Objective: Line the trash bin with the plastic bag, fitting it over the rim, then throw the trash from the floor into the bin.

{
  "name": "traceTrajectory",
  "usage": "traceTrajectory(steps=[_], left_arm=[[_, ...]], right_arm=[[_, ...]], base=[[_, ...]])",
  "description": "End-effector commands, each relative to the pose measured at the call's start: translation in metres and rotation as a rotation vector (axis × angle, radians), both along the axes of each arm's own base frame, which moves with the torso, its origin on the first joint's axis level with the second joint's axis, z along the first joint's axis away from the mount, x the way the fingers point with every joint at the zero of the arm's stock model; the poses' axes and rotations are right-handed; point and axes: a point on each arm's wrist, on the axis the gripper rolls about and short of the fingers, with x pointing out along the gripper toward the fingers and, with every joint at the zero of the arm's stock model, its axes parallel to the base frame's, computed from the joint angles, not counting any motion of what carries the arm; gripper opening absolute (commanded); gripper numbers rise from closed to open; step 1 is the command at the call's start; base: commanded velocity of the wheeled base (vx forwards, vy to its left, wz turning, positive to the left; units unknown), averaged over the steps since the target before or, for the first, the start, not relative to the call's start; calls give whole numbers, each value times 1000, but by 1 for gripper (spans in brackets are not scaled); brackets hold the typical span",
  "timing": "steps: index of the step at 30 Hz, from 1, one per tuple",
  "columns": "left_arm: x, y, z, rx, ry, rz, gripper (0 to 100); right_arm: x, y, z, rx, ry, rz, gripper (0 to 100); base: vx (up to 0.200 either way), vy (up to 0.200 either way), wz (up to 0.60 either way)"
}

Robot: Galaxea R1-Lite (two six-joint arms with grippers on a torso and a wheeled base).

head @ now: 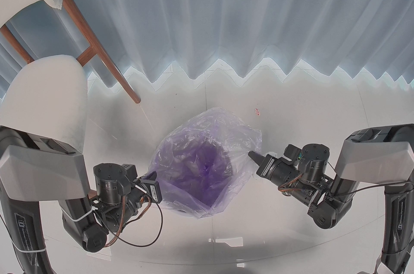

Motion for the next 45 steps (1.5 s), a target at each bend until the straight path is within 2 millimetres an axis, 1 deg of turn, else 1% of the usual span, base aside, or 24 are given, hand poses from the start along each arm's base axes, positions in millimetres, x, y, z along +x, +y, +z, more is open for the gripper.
traceTrajectory(steps=[1,3,4,5,9,15,18,22,27,29,35,37,40,41,42,43,45], left_arm=[[-5,-3,-14,35,49,1,0],[-5,-4,-19,47,58,9,0],[-6,-4,-19,48,59,7,0],[-7,-6,-19,51,59,4,0],[-10,-10,-19,57,59,2,0],[-23,-10,-22,78,93,-20,0],[-24,-9,-25,92,104,-20,0],[-25,-5,-27,118,114,-6,0],[-26,1,-38,190,142,35,0],[-26,2,-42,201,154,39,0],[-27,2,-49,219,173,49,0],[-27,2,-49,220,170,50,0],[-26,-1,-44,206,149,44,0],[-25,-3,-36,184,124,41,0],[-25,-3,-36,184,124,41,0],[-26,-6,-26,159,92,26,0],[-27,-9,-20,137,75,18,0]], right_arm=[[3,0,-27,-33,59,3,0],[5,1,-35,-38,72,3,0],[6,1,-37,-39,74,3,0],[7,1,-45,-45,90,1,0],[7,1,-60,-60,123,4,0],[3,0,-68,-77,151,21,0],[-2,1,-73,-84,176,33,0],[-3,2,-78,-89,189,38,0],[-6,4,-88,-99,218,50,0],[-8,7,-90,-102,222,59,0],[-12,7,-93,-111,240,65,0],[-13,8,-93,-112,239,68,0],[-12,8,-93,-117,227,71,0],[-11,8,-89,-109,192,71,0],[-11,8,-89,-109,192,71,0],[-10,9,-85,-101,160,70,0],[-10,9,-80,-102,148,71,0]], base=[[0,0,0],[0,0,0],[0,0,0],[0,0,0],[0,0,0],[0,0,0],[0,0,0],[0,0,0],[0,0,0],[0,0,0],[0,0,0],[0,0,0],[0,0,0],[0,0,0],[0,0,0],[0,0,0],[0,0,0]])
